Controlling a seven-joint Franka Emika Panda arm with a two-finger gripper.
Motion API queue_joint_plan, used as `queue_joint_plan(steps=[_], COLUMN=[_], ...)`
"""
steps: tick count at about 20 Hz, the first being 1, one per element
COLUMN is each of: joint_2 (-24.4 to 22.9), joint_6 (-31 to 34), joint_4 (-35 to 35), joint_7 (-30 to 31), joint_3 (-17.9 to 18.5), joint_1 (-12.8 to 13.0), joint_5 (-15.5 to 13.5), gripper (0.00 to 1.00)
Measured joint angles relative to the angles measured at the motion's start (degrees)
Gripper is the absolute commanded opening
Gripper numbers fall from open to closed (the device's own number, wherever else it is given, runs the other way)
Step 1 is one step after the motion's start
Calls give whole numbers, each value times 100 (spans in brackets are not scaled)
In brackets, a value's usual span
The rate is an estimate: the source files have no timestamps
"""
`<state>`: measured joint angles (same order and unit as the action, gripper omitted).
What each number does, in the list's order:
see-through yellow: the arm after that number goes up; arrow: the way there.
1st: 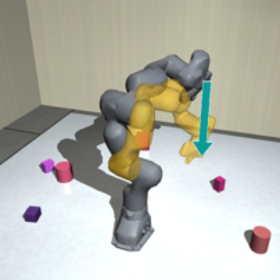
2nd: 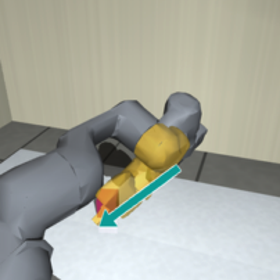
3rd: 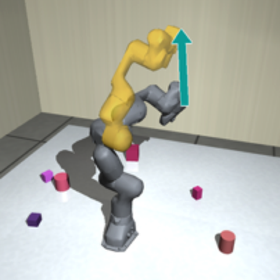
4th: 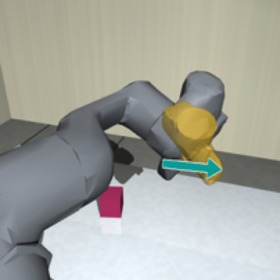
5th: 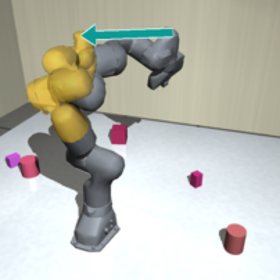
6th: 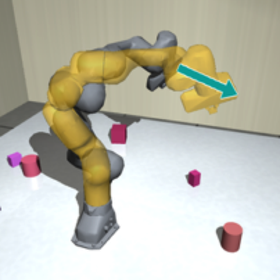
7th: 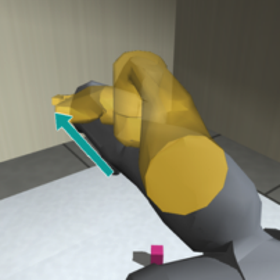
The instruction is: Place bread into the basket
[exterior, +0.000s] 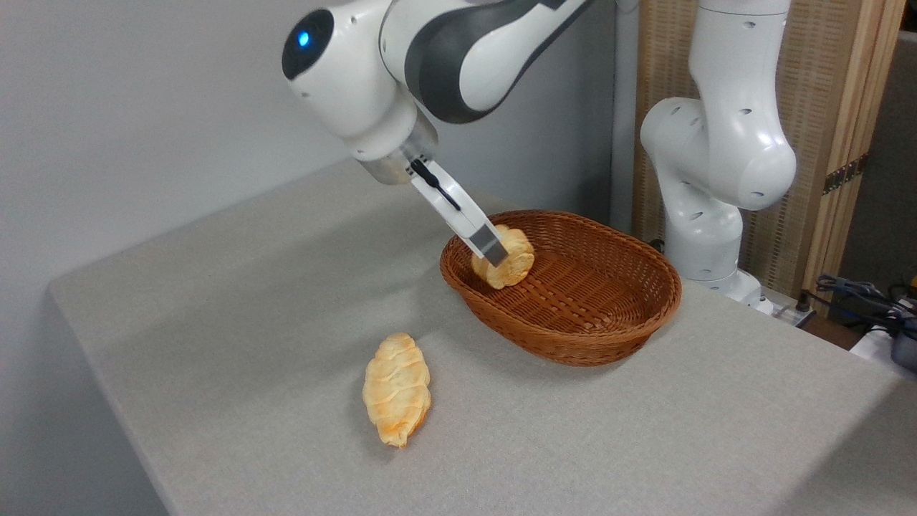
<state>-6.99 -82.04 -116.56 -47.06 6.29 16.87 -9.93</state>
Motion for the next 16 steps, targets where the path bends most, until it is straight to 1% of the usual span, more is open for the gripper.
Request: queue_joint_plan(steps=[4,6,7,9,13,16], joint_2=[-40,-47,-45,-26,101,191], joint_6=[-515,-855,-1020,-1338,-1943,-2103], joint_4=[728,993,1061,1147,1271,1334], joint_7=[9,12,14,90,315,363], joint_3=[24,50,63,103,316,498], joint_1=[-11,-43,-54,-66,-83,-87], joint_5=[91,249,358,472,515,519], gripper=[100,100,100,100,100,100])
